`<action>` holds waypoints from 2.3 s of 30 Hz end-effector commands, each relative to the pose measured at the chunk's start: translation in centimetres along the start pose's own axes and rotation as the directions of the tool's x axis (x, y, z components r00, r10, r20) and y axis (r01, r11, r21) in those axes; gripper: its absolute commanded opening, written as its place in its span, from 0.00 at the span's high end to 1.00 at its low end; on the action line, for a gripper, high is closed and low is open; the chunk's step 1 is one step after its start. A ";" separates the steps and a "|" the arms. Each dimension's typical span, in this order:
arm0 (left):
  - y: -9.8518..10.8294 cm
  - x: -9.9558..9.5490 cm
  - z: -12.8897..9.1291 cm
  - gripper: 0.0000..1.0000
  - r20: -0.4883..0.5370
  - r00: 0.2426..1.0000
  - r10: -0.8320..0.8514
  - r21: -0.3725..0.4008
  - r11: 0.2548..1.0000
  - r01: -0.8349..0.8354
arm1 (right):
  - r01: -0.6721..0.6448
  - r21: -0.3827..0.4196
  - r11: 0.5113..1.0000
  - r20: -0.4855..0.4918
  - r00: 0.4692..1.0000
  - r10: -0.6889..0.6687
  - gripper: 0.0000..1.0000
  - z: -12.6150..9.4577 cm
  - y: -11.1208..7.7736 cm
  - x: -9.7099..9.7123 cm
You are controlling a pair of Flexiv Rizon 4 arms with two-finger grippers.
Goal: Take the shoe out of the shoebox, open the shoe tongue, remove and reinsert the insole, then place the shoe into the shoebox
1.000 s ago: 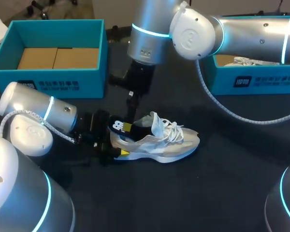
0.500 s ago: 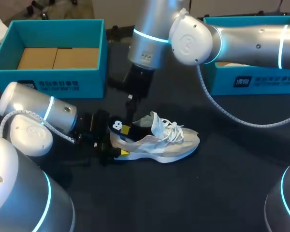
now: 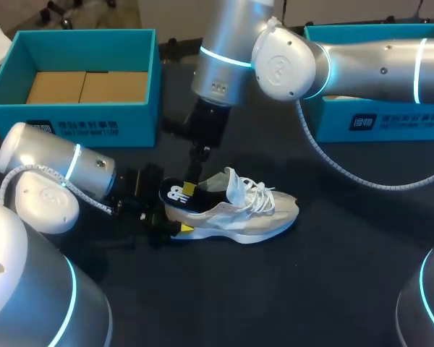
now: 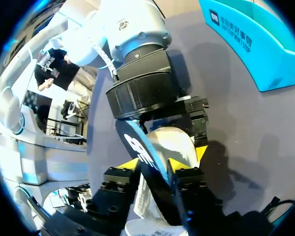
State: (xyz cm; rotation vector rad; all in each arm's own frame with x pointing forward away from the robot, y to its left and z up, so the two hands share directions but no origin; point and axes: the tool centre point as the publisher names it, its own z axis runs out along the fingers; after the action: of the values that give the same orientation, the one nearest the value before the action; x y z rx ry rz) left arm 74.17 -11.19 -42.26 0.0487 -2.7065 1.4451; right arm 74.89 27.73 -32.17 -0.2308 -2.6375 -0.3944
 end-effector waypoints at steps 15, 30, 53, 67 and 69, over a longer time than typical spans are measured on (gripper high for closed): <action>0.0 0.0 0.0 1.00 0.000 1.000 -0.001 -0.004 1.000 0.001 | 0.021 -0.012 1.000 -0.015 1.000 -0.021 1.00 -1.6 -0.2 -0.4; 0.0 0.0 0.0 1.00 0.000 1.000 -0.001 -0.004 1.000 0.001 | -0.018 -0.193 0.981 -0.054 0.999 0.008 1.00 -4.1 1.7 -1.4; 0.0 0.0 0.0 1.00 0.000 1.000 -0.001 -0.004 1.000 0.001 | -0.022 -0.218 0.976 -0.029 0.999 0.016 0.11 -4.0 2.2 -1.3; 0.0 0.0 0.0 1.00 0.000 1.000 -0.001 -0.004 1.000 0.001 | -0.097 -0.272 0.957 -0.085 0.993 0.076 0.00 -4.0 0.4 -1.1; 0.0 0.0 0.0 1.00 0.000 1.000 -0.001 -0.004 1.000 0.001 | -0.109 -0.280 0.954 -0.097 0.992 0.085 0.00 -3.9 0.3 -1.0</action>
State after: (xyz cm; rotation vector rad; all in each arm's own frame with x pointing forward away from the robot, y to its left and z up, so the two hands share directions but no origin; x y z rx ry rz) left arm 74.23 -11.12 -42.25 0.0493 -2.7068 1.4450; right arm 77.82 27.13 -28.93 -0.4181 -2.4725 -0.7158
